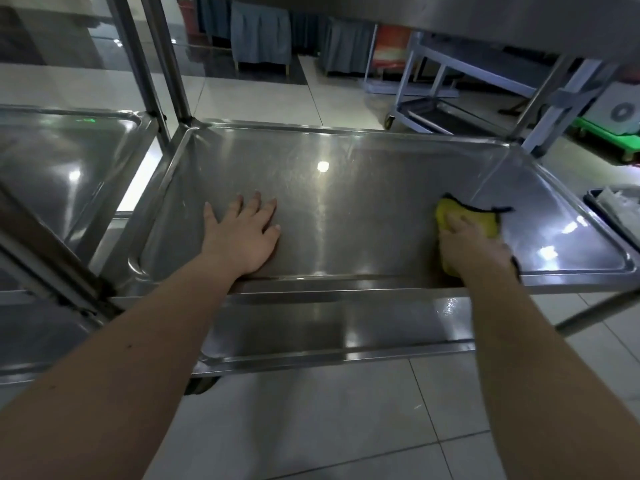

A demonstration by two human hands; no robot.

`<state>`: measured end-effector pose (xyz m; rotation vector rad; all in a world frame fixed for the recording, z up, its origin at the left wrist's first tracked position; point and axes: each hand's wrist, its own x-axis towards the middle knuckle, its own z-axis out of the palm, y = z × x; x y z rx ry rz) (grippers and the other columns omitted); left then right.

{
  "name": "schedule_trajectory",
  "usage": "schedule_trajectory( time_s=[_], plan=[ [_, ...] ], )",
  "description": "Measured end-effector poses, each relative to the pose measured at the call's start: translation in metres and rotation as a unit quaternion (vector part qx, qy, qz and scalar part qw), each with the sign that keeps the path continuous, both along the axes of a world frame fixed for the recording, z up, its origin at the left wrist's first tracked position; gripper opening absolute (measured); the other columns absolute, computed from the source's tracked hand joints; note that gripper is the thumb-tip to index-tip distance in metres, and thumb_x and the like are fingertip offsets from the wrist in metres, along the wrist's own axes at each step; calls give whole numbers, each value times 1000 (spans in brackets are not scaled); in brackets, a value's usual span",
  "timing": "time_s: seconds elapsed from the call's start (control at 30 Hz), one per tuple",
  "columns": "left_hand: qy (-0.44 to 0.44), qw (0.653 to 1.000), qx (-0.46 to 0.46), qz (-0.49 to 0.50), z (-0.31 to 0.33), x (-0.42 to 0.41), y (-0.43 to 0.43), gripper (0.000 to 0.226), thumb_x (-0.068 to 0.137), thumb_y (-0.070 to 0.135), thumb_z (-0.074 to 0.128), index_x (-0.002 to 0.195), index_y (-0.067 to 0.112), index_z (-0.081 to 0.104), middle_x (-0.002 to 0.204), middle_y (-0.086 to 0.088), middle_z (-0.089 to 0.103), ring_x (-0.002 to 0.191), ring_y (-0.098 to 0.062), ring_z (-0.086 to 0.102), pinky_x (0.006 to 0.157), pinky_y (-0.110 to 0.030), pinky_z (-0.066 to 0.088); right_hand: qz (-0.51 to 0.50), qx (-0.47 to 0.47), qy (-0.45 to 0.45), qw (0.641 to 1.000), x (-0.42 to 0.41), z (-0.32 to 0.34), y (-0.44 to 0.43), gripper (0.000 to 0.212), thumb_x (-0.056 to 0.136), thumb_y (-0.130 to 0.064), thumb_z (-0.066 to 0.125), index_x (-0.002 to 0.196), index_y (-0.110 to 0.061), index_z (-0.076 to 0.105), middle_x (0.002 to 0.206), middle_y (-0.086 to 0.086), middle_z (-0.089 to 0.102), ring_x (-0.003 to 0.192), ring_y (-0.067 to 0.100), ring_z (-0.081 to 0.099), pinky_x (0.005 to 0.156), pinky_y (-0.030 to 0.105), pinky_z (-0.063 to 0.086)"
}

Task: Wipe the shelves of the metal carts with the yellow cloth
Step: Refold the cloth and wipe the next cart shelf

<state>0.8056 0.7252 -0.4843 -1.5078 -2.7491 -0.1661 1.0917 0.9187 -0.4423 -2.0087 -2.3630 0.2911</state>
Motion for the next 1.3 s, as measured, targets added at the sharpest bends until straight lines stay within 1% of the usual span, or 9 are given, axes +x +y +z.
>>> schedule_trajectory(
  time_s=[0.13, 0.27, 0.5, 0.63, 0.8, 0.93, 1.0, 1.13, 1.3],
  plan=[
    [-42, 999, 18, -6, 7, 2, -3, 54, 100, 44, 25, 153, 35, 13, 162, 5, 8, 149, -21, 4, 112, -61, -6, 179, 41, -20, 983, -106, -7, -83, 51, 100, -46, 24, 151, -42, 20, 161, -4, 17, 143, 49, 9, 116, 55, 9],
    [-183, 960, 213, -8, 26, -9, -26, 52, 100, 14, 39, 151, 17, 28, 160, -8, 17, 148, -24, 7, 118, -43, -1, 296, 36, 3, 955, -177, -12, -156, 53, 100, -43, 23, 152, -42, 14, 163, -6, 10, 143, 51, 1, 116, 58, -1],
    [-31, 991, 15, 132, 25, -49, -102, 62, 102, 40, 26, 155, 20, 2, 162, -9, 2, 148, -33, -2, 118, -49, 1, 322, 8, 24, 946, -211, -15, -143, 53, 99, -39, 26, 150, -47, 15, 162, -11, 9, 143, 48, -2, 114, 60, 0],
    [-70, 983, 99, 137, 21, -35, -101, 60, 102, 31, 26, 155, 14, 4, 162, -8, 6, 149, -26, -4, 120, -46, -1, 332, -5, 12, 943, -251, -2, -138, 55, 99, -31, 34, 149, -48, 20, 161, -9, 14, 144, 46, 2, 115, 58, 1],
    [-54, 957, 282, 46, 25, -27, -110, 54, 103, 26, 26, 154, 11, 16, 161, -8, 17, 149, -21, 5, 121, -34, 0, 538, 20, 59, 841, -255, -3, -179, 47, 100, -39, 32, 147, -37, 34, 157, 1, 30, 144, 32, 18, 114, 45, 13],
    [-69, 960, 271, 29, 23, -28, -111, 57, 100, 39, 19, 153, 17, 23, 160, -3, 20, 149, -17, 5, 121, -36, 4, 705, 4, 88, 703, -229, -8, -165, 40, 97, -33, 47, 136, -29, 55, 150, -1, 43, 140, 28, 29, 116, 42, 18],
    [-70, 969, 234, 31, 20, -31, -108, 54, 103, 39, 21, 152, 18, 25, 161, -3, 19, 149, -19, 4, 121, -34, 0, 672, 5, 95, 735, -225, -9, -122, 40, 98, -32, 50, 138, -35, 51, 149, -6, 45, 138, 28, 34, 115, 41, 21],
    [-55, 973, 223, 36, 16, -32, -107, 51, 104, 36, 25, 152, 18, 27, 159, -3, 22, 149, -17, 3, 116, -25, -10, 385, 7, 40, 922, -206, -6, -45, 45, 100, -51, 28, 145, -50, 31, 159, -17, 22, 146, 30, 18, 118, 50, 12],
    [-63, 969, 235, 39, 18, -30, -108, 52, 103, 37, 22, 151, 18, 30, 158, -2, 27, 149, -15, 3, 120, -34, -8, 497, 14, 64, 865, -216, -5, -121, 42, 100, -44, 31, 141, -53, 36, 155, -22, 27, 146, 27, 18, 117, 46, 13]
  ],
)
